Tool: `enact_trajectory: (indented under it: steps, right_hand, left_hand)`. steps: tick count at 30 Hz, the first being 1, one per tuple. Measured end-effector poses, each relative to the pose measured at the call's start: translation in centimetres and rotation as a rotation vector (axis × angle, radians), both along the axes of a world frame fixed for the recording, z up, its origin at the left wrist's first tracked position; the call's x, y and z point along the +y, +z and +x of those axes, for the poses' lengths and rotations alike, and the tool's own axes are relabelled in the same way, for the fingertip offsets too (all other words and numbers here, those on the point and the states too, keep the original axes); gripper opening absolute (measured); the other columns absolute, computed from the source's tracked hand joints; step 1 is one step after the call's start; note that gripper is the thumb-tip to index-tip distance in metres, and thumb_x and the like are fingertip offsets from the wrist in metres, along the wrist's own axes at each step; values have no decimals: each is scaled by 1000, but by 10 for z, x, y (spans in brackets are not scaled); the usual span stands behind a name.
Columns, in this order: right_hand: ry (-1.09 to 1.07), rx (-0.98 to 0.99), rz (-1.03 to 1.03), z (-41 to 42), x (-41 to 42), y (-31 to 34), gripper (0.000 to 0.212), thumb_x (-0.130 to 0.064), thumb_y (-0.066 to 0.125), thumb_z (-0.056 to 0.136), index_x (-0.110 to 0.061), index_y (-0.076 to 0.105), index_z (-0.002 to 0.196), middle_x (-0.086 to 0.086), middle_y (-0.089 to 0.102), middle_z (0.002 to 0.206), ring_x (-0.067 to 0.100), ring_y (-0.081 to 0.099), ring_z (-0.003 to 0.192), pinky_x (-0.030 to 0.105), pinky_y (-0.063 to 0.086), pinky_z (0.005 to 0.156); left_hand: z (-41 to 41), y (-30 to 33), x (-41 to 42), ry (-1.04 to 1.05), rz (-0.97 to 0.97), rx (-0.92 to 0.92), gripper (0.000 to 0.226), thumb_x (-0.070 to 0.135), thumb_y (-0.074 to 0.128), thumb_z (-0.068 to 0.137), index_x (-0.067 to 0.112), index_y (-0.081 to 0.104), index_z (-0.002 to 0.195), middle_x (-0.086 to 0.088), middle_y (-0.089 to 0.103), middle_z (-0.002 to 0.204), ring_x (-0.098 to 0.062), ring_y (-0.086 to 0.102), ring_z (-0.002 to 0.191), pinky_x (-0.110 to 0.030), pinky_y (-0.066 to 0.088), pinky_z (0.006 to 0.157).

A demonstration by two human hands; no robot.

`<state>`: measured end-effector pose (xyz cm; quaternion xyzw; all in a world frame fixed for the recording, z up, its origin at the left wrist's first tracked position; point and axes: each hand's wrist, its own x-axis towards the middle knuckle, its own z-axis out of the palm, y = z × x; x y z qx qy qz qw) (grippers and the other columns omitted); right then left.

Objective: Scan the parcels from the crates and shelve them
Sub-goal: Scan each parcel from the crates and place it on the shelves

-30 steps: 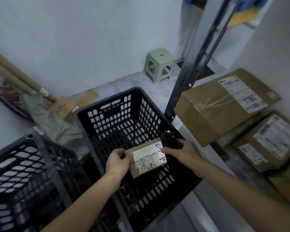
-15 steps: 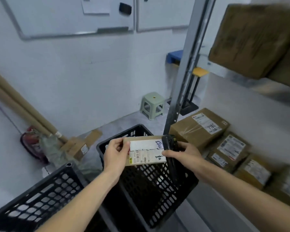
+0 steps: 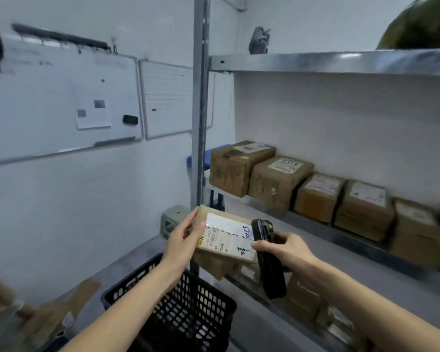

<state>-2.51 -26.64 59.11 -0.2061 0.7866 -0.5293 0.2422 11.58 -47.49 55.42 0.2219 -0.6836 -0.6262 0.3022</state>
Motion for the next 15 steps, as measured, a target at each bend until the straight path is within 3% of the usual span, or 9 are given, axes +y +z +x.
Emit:
enact_trajectory:
  steps: [4,6,10,13,15]
  right_hand:
    - [-29,40,-11,9,65,39,64,-39,95,70,-19,69,125,-3,79,100,11,76,85,20,55,60]
    - [-72,61,-32,10,103,60,65,-40,95,68,-20,69,123,-4,79,99,10,76,84,22,56,63]
    - [-149,89,-76,14,188,95,61,-38,94,71,-22,62,121,-2,77,101,12,75,87,24,57,65]
    - [-206,98,-74,16,259,111,62,-40,93,72,-20,65,124,-2,80,97,12,77,82,25,56,63]
    - [-243,111,-71,18,311,119,59,-40,93,72,-19,69,122,-3,81,92,10,77,79,25,56,61]
  left_hand:
    - [-12,41,48,-21,-56,-13,22,36,61,97,30,55,118,4,66,114,-8,65,103,-20,52,76]
    - [-19,61,79,-52,-76,6,27,40,62,96,24,58,117,3,68,111,-11,67,105,-19,53,76]
    - [-33,99,152,-186,-79,61,34,42,64,93,30,60,125,7,67,117,-3,63,107,-11,52,73]
    - [-45,119,213,-274,-82,67,61,73,69,74,44,60,128,9,66,128,-10,60,120,-37,51,102]
    - [-54,129,261,-316,-71,66,66,78,68,70,47,60,128,10,66,128,-11,59,122,-45,47,108]
